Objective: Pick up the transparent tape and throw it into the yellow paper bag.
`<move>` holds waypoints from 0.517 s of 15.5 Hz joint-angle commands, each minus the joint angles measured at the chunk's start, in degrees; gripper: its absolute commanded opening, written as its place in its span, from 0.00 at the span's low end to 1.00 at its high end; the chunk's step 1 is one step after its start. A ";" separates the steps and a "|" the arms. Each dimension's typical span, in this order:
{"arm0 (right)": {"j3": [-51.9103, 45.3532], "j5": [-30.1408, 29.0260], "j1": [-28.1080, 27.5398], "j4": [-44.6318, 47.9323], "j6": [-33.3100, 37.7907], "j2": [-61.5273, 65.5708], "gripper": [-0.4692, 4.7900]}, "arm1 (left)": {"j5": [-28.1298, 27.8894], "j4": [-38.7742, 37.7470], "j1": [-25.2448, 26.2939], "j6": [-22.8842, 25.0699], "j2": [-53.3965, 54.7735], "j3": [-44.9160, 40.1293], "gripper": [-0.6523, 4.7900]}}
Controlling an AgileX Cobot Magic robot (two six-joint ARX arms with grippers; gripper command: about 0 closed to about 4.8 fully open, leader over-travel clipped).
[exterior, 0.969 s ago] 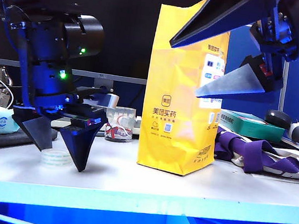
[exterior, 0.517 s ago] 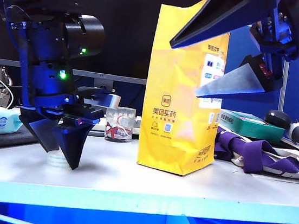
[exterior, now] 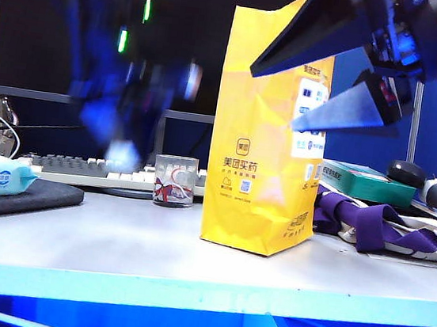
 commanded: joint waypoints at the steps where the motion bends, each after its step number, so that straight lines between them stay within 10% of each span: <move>1: 1.66 0.70 -1.14 3.30 -0.50 -0.17 0.94 | 4.92 -2.56 0.00 0.26 -4.90 7.87 0.61; 8: 16.11 8.72 -2.14 3.04 -7.02 -0.17 0.95 | 21.49 3.78 -2.23 5.77 -13.18 14.82 0.61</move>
